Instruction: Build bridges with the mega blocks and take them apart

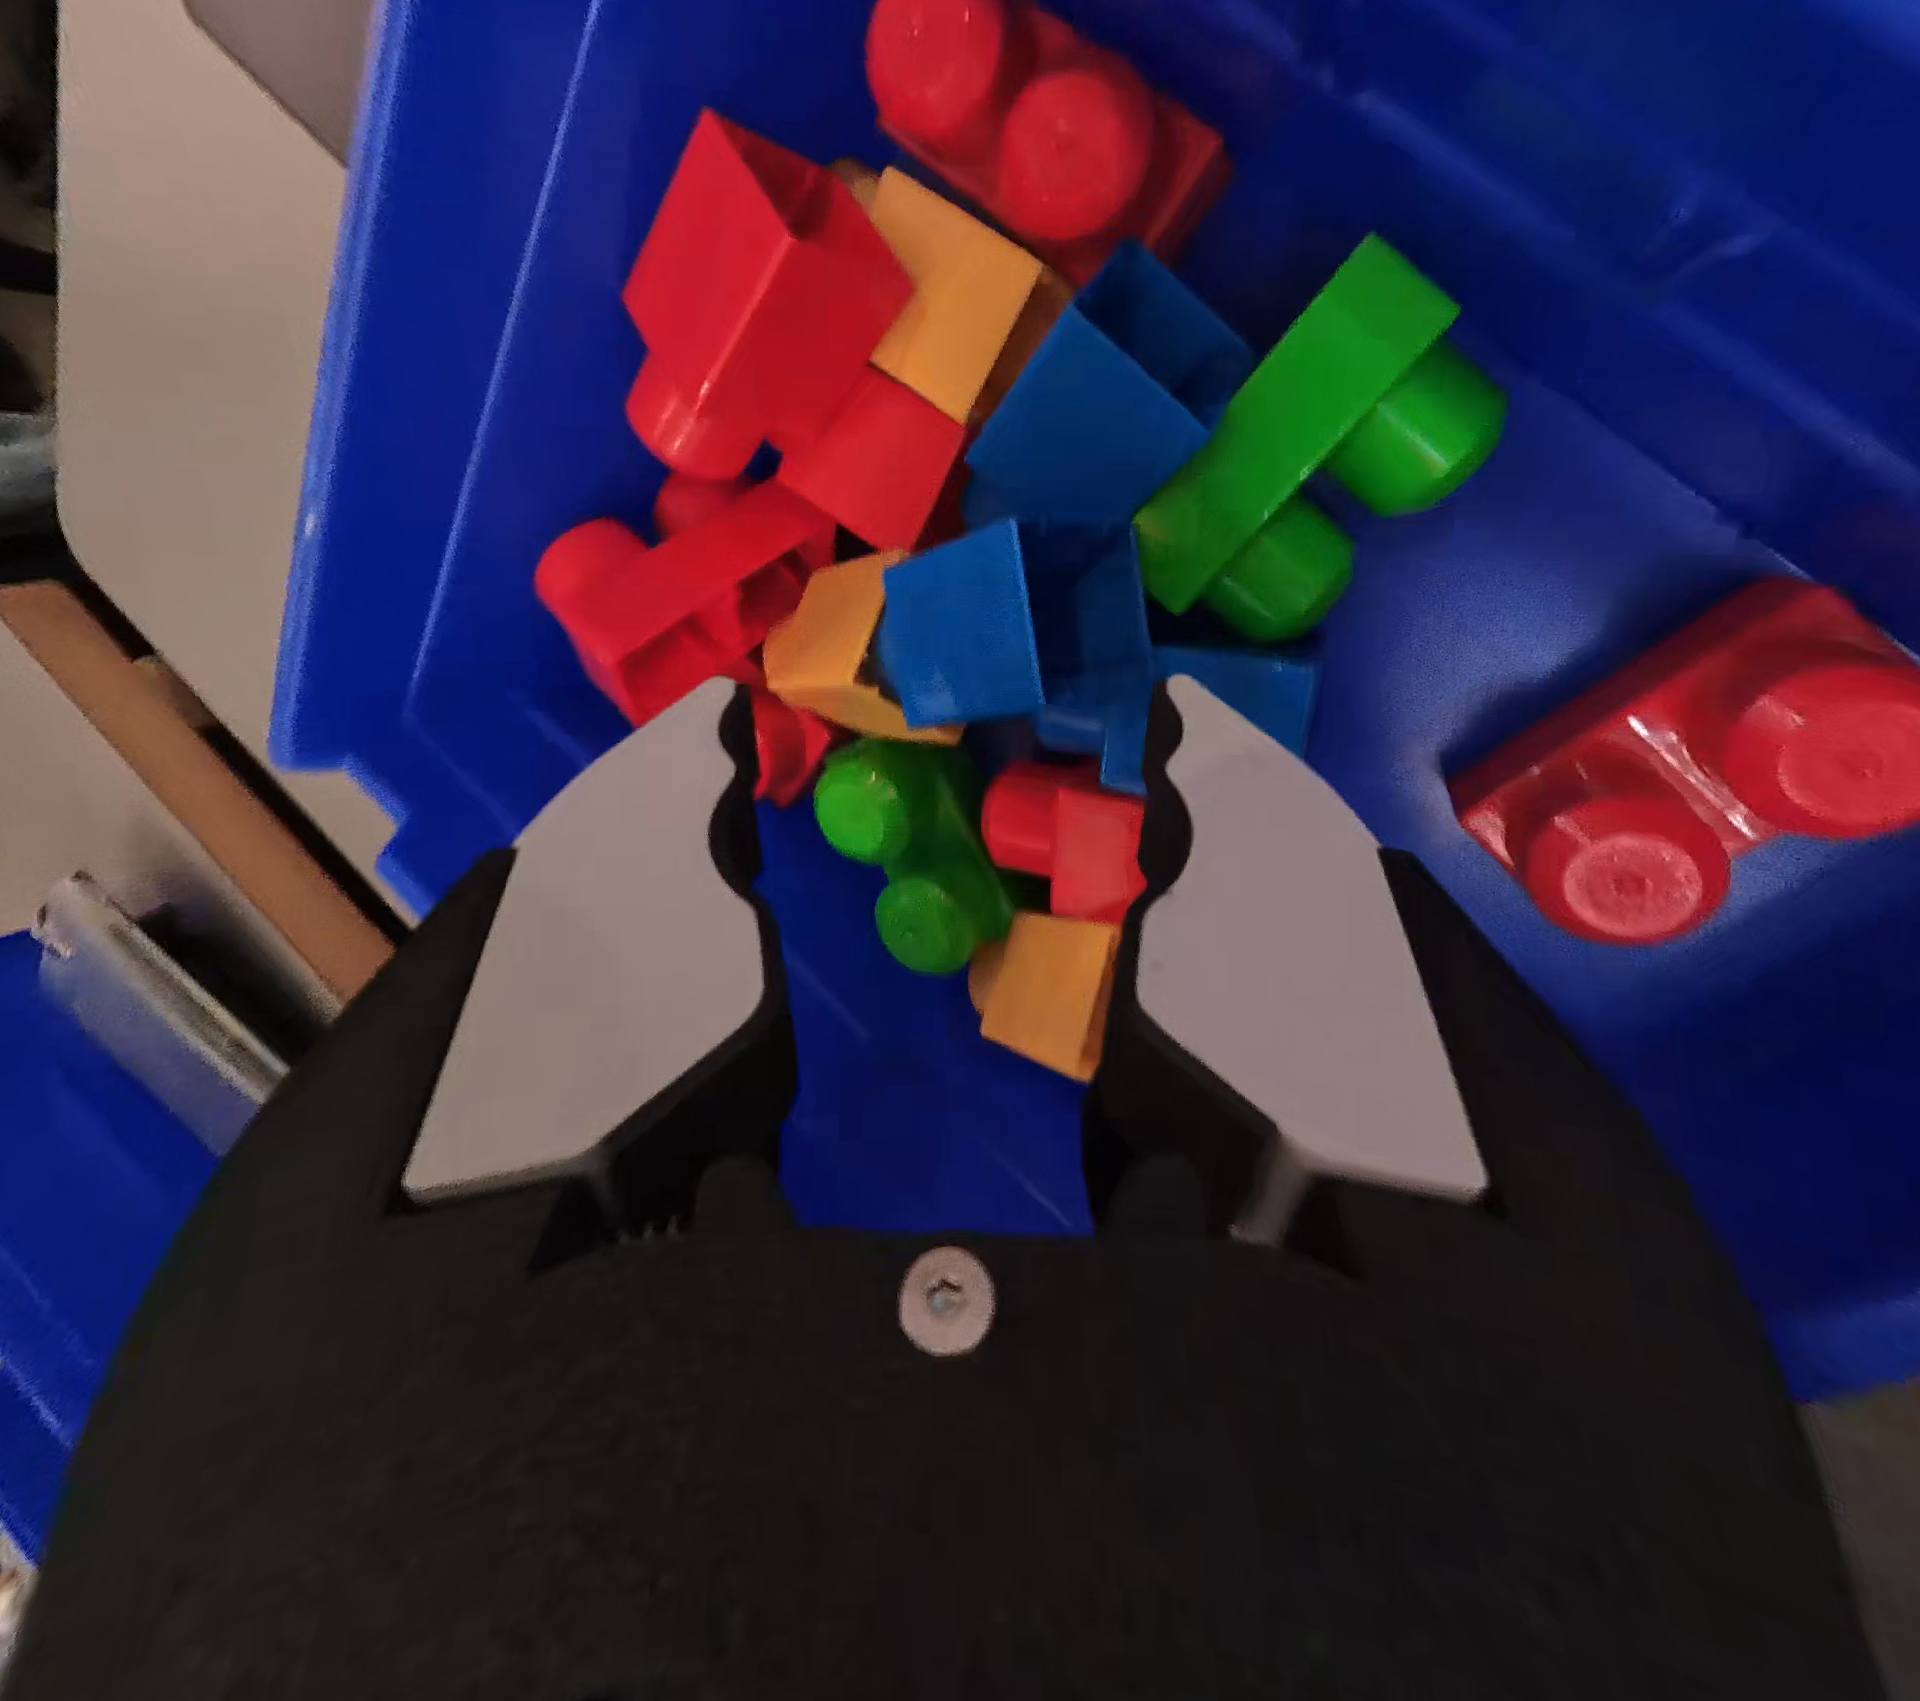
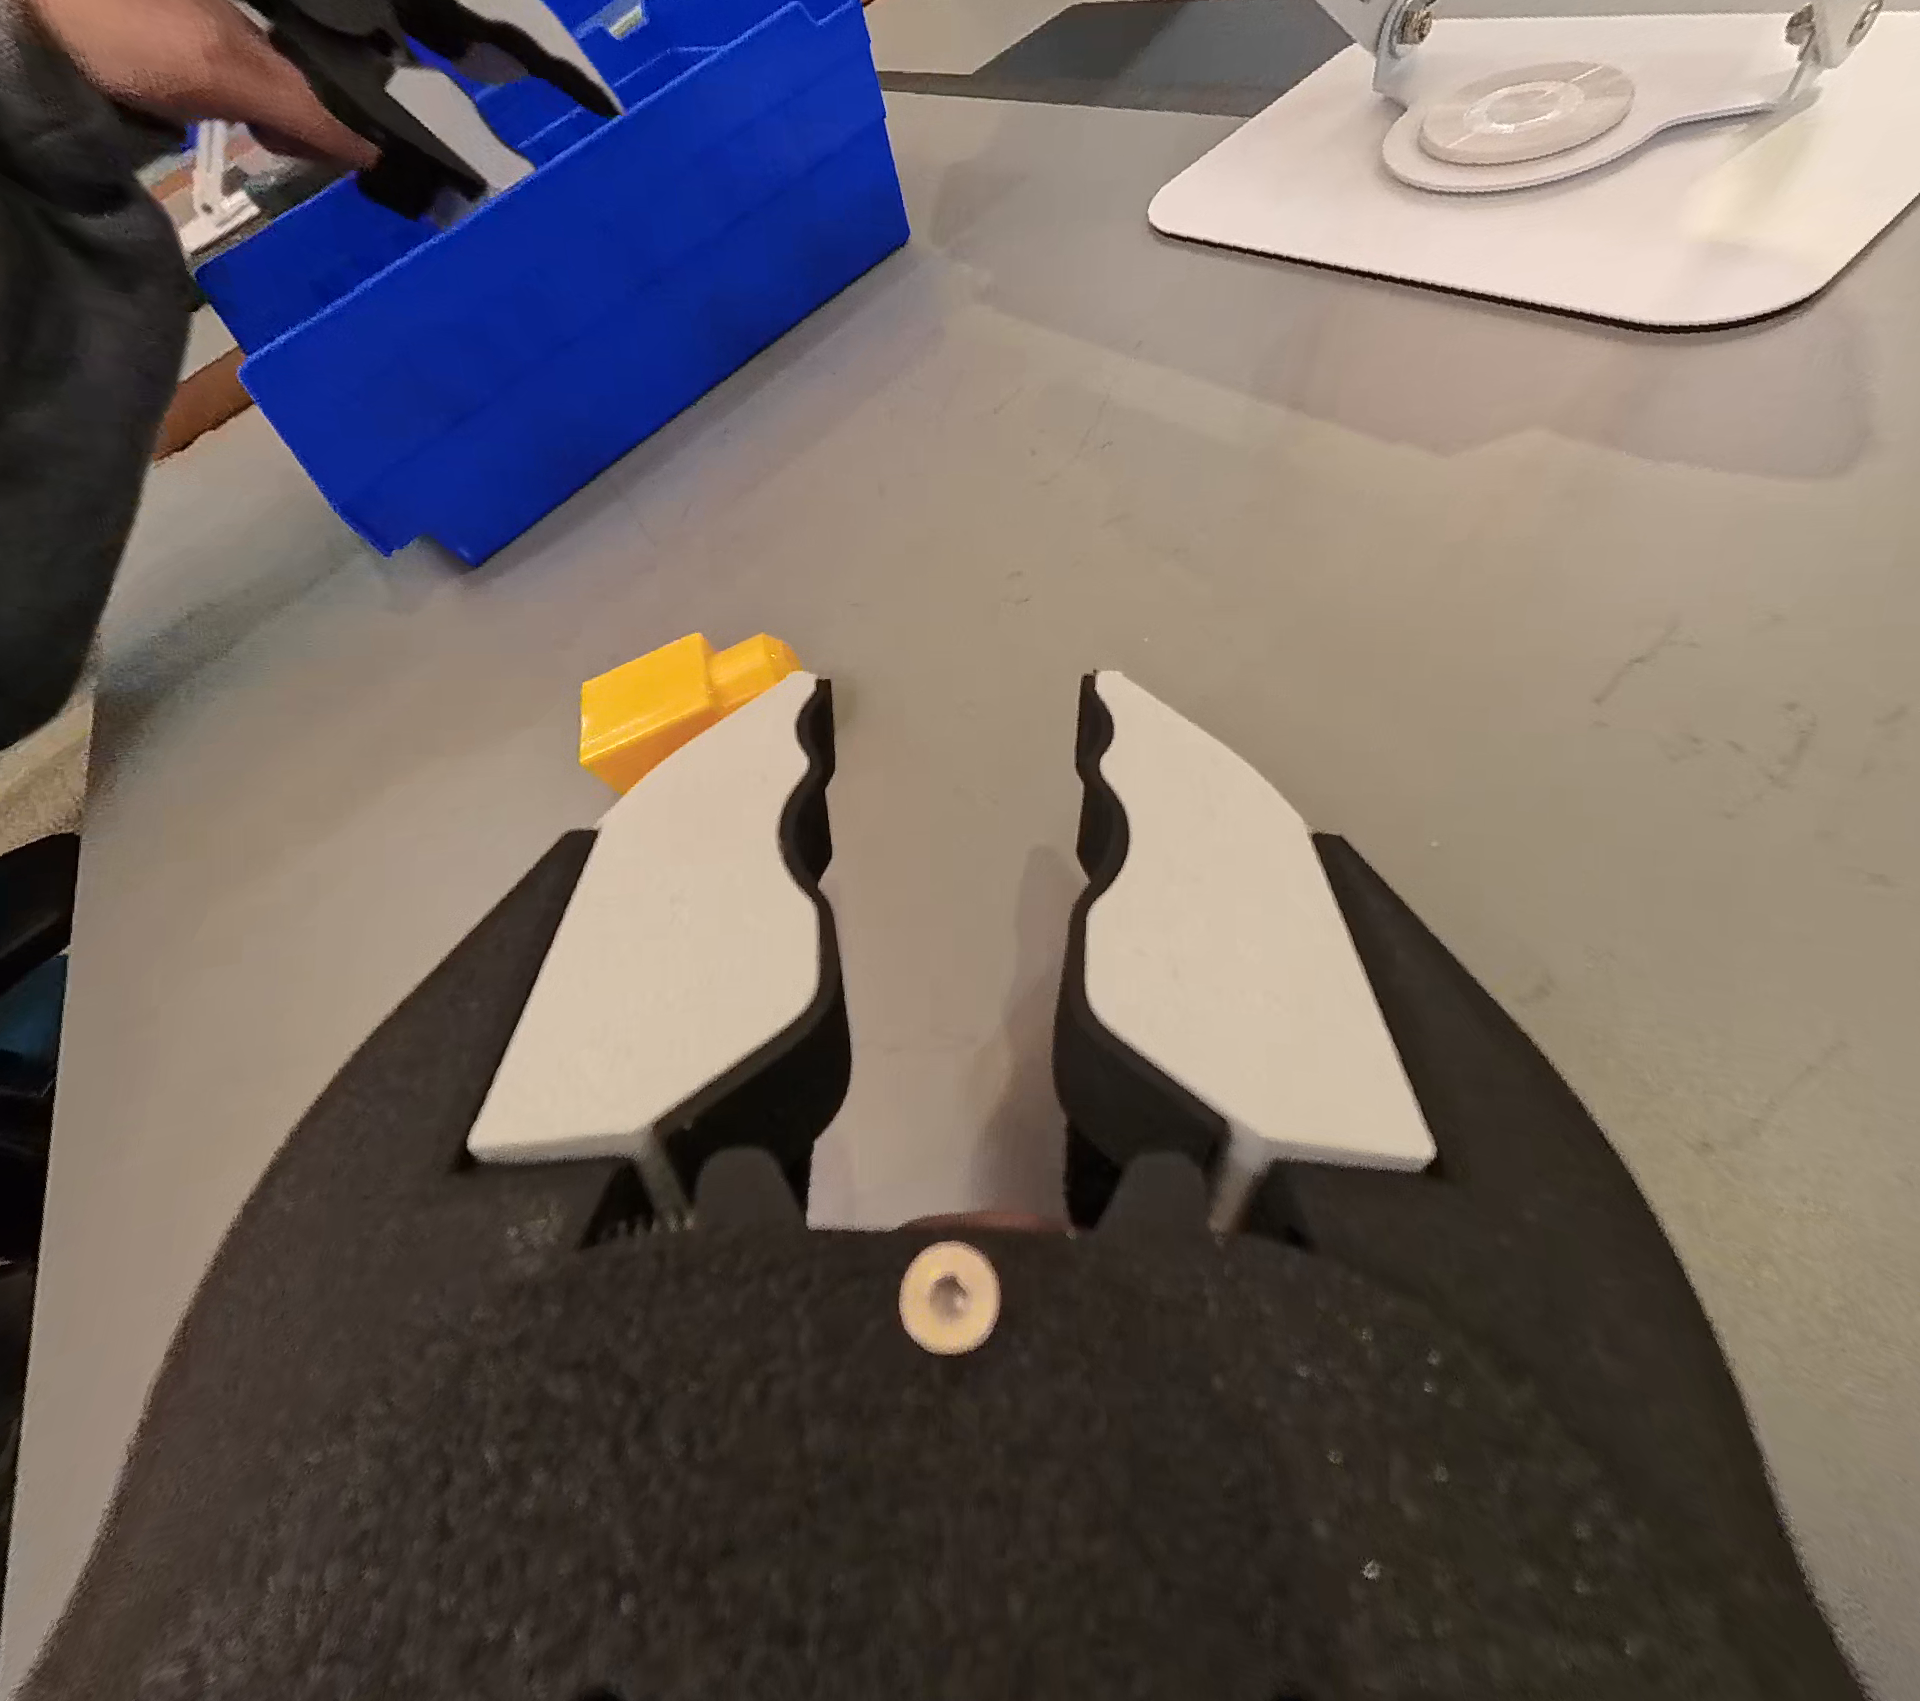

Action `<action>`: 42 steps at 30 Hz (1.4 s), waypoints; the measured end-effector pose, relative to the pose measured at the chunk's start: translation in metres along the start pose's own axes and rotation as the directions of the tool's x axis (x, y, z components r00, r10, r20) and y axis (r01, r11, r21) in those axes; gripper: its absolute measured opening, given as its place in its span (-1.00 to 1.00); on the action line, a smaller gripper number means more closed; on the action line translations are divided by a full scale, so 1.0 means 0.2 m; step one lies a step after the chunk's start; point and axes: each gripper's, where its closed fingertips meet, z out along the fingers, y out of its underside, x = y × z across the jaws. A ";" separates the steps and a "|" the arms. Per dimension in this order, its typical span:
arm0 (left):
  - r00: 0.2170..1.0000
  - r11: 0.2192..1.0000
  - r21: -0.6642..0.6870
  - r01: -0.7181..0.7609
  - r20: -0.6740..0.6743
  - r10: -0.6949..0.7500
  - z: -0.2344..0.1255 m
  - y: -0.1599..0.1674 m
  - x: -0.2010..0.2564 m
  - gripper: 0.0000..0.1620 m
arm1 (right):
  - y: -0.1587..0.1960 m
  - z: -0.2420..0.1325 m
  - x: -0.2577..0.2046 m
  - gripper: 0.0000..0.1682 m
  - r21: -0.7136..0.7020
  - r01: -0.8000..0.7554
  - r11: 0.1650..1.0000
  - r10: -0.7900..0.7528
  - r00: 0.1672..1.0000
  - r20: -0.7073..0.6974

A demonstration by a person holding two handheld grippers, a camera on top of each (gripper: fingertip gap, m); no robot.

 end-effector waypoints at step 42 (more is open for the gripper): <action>0.589 0.489 0.478 -0.730 0.076 0.805 -0.22 -0.74 1.24 -0.39 | 0.00 0.00 0.00 -0.47 -0.007 0.022 1.000 -0.022 1.000 -0.008</action>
